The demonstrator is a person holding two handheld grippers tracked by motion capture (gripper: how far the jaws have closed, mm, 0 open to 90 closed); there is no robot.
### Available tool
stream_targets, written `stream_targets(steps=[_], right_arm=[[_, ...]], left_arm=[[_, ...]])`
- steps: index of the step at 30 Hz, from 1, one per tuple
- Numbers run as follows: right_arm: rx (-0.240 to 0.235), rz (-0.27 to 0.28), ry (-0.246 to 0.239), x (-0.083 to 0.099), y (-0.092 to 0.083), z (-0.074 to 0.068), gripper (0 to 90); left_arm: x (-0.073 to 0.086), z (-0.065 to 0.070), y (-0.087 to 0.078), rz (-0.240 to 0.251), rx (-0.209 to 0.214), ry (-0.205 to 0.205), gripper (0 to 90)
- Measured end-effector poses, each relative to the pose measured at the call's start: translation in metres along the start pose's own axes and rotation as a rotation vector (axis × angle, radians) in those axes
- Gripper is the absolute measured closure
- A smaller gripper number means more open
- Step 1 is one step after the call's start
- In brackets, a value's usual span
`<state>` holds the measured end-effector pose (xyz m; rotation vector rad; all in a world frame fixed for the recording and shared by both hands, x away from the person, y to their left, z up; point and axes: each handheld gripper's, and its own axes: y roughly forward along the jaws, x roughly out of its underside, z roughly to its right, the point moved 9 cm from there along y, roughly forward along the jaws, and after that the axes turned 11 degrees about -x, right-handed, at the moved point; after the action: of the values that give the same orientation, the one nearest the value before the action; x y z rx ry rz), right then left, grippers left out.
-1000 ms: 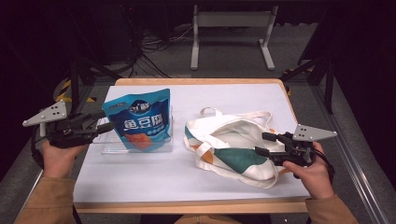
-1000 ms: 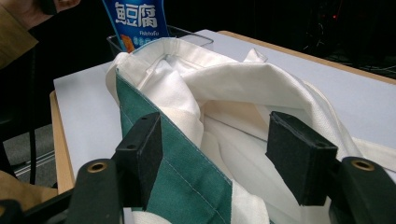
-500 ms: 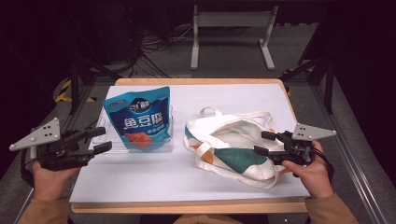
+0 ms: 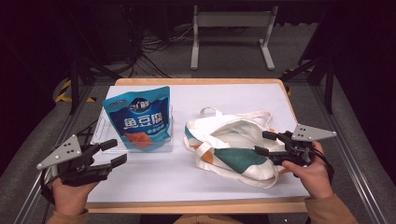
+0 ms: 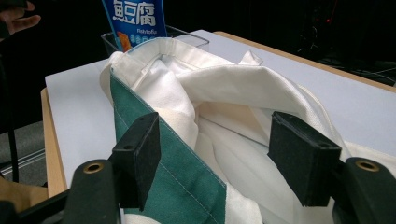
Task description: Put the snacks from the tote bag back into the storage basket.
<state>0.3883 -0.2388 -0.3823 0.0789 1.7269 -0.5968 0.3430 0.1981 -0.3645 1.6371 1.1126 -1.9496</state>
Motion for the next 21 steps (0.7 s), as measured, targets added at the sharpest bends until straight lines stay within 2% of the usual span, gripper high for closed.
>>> stream_targets(steps=[5, 6, 9, 12, 18, 21], right_arm=[[0.015, -0.001, -0.012, 0.004, 0.001, 0.001, 34.7], [0.021, -0.003, -0.011, 0.005, 0.001, 0.002, 34.7], [0.028, 0.0, -0.007, 0.008, 0.001, 0.002, 34.7], [0.035, 0.0, -0.005, 0.011, 0.001, 0.003, 34.7], [0.051, 0.011, 0.001, 0.017, 0.001, 0.005, 34.6], [0.052, 0.006, 0.002, 0.022, 0.002, 0.005, 34.1]], left_arm=[[0.013, 0.0, 0.009, -0.006, -0.016, -0.026, 33.3], [0.02, -0.002, 0.015, -0.005, -0.025, -0.048, 32.7], [0.028, -0.001, 0.021, 0.015, -0.029, -0.07, 31.8], [0.035, 0.0, 0.028, 0.017, -0.041, -0.065, 29.6], [0.044, 0.002, 0.037, 0.03, -0.025, -0.071, 22.7], [0.05, 0.002, 0.042, 0.031, -0.037, -0.065, 18.2]])
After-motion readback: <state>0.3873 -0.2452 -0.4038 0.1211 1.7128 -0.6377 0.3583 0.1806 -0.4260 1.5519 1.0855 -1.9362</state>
